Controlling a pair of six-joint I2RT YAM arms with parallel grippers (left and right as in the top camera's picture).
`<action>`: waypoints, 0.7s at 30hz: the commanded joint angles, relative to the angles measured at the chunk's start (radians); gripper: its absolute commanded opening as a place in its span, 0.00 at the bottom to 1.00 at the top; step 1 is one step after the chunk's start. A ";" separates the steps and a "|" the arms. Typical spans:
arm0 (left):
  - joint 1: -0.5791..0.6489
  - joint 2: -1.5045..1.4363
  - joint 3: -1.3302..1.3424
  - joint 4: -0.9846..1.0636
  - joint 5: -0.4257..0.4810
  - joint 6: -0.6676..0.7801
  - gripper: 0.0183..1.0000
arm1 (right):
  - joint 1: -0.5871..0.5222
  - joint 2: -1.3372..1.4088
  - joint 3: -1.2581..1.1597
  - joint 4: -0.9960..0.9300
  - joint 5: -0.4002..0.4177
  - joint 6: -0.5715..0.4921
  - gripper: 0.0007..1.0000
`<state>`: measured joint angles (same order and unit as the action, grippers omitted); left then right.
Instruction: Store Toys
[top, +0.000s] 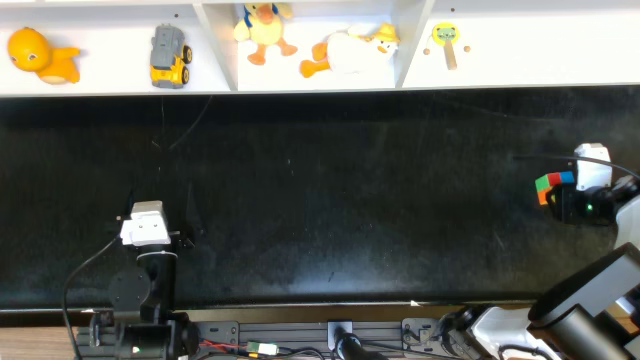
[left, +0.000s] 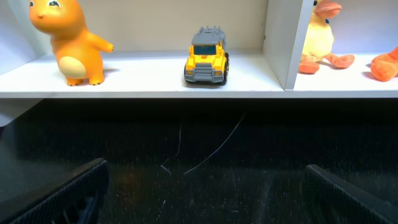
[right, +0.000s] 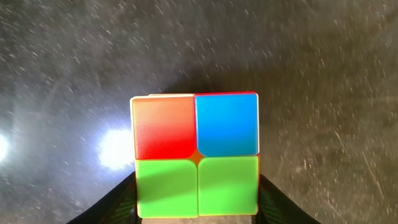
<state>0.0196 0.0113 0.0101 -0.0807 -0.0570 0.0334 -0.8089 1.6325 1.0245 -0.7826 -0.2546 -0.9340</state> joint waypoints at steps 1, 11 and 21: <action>-0.002 -0.008 -0.002 -0.001 0.003 0.015 1.00 | 0.053 -0.040 0.081 0.005 -0.018 0.042 0.40; -0.002 -0.008 -0.002 -0.001 0.003 0.015 1.00 | 0.122 -0.057 0.230 0.000 -0.017 0.105 0.33; -0.002 -0.008 -0.002 -0.001 0.003 0.015 1.00 | 0.200 -0.026 0.405 -0.017 -0.017 0.162 0.33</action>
<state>0.0196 0.0113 0.0101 -0.0807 -0.0566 0.0334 -0.6331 1.6150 1.3529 -0.7963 -0.2558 -0.8066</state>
